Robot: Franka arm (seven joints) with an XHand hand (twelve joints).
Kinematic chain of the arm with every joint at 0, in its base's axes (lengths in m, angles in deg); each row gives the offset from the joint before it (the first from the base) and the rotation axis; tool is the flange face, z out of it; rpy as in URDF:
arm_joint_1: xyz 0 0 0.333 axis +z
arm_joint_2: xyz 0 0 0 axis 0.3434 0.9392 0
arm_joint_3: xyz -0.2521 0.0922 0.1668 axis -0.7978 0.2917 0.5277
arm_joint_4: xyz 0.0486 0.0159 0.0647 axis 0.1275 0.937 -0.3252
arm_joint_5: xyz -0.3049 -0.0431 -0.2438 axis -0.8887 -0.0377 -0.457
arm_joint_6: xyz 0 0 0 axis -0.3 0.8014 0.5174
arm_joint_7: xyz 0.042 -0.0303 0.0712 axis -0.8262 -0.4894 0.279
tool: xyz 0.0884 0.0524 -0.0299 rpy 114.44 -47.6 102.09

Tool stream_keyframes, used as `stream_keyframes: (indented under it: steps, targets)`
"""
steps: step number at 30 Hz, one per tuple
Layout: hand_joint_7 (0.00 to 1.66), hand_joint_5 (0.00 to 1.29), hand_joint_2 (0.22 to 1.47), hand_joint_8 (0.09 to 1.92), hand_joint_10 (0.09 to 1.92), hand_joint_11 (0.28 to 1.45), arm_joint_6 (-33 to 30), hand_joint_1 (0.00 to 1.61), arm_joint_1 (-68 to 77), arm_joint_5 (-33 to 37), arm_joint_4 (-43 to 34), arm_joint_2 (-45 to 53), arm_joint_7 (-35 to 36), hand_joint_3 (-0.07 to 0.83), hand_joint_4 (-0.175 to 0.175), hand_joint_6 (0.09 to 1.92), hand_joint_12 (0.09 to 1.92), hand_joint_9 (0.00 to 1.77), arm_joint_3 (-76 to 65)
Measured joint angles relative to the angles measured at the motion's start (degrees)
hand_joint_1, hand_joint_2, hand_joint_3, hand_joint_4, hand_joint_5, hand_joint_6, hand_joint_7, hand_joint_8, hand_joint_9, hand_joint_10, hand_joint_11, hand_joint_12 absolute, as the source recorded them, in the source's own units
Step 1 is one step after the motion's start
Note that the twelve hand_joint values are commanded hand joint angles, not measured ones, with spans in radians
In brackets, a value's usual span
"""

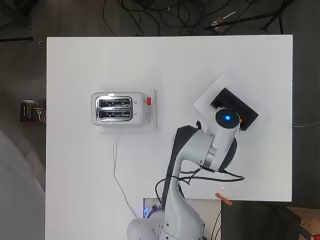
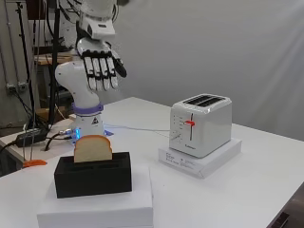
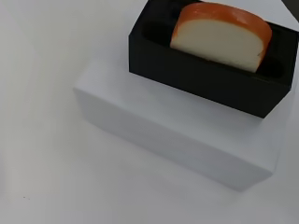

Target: Teleoperate dual arm-hand system to toast a bread

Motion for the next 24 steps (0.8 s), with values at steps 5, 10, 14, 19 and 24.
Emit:
stream_keyframes:
  steps: [5,10,14,19,24]
  targets:
    - [0.56,0.39,1.12,0.09,0.09,0.48,3.25,0.04,0.82,1.44,-10.58,11.99,2.27,0.0,0.024,0.09,0.09,0.69,-2.42]
    - [0.65,0.44,1.14,0.09,0.09,0.52,7.2,0.01,-0.72,3.16,-24.87,23.3,5.69,0.002,0.056,0.09,0.09,0.78,-3.21]
    - [0.64,0.46,1.11,0.09,0.09,0.51,9.13,0.13,-4.5,5.61,-31.87,34.27,9.7,-0.013,0.055,0.09,0.09,0.77,-4.05]
    - [0.61,0.45,1.07,0.09,0.09,0.47,5.65,0.22,-5.68,6.31,-27.54,36.77,13.93,-0.017,0.055,0.09,0.09,0.71,-4.53]
    - [0.63,0.45,1.02,0.09,0.09,0.46,-2.24,0.32,-5.99,4.43,-13.19,25.13,16.06,-0.018,0.031,0.09,0.09,0.7,-3.71]
